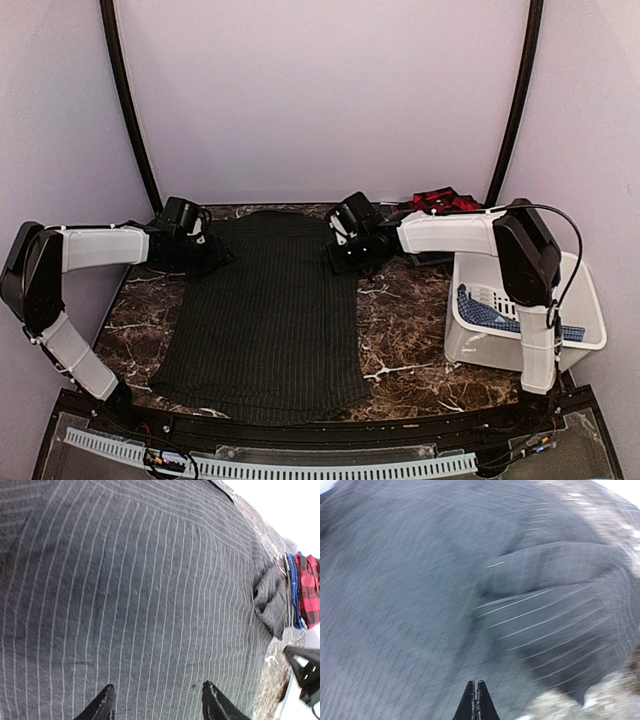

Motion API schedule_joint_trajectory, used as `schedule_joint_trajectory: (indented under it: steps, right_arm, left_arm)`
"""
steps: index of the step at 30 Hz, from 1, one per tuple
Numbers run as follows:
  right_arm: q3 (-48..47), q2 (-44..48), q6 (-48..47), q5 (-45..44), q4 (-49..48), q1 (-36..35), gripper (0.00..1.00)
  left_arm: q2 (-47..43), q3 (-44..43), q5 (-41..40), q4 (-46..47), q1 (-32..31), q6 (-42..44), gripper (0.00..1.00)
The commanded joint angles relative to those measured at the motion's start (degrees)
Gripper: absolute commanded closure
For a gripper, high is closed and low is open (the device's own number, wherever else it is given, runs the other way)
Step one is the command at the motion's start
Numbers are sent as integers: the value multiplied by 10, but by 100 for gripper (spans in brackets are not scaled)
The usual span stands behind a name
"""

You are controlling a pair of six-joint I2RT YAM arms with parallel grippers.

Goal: Fold and stack the long sleeve shirts
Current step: Adjust the sleeve at the center of the board.

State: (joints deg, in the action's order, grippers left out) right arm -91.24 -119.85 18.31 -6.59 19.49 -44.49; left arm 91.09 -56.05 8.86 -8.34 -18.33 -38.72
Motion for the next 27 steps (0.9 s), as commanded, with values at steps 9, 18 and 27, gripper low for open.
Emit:
schedule_joint_trajectory:
  steps: [9, 18, 27]
  right_arm:
    - [67, 61, -10, 20, -40, -34, 74]
    - [36, 53, 7, 17, 16, 107, 48]
    - [-17, -18, 9, 70, 44, 179, 37]
  left_arm:
    - [-29, 78, 63, 75, -47, -40, 43]
    - [-53, 98, 46, 109, -86, -69, 43]
    - [-78, 138, 14, 173, -114, -113, 43]
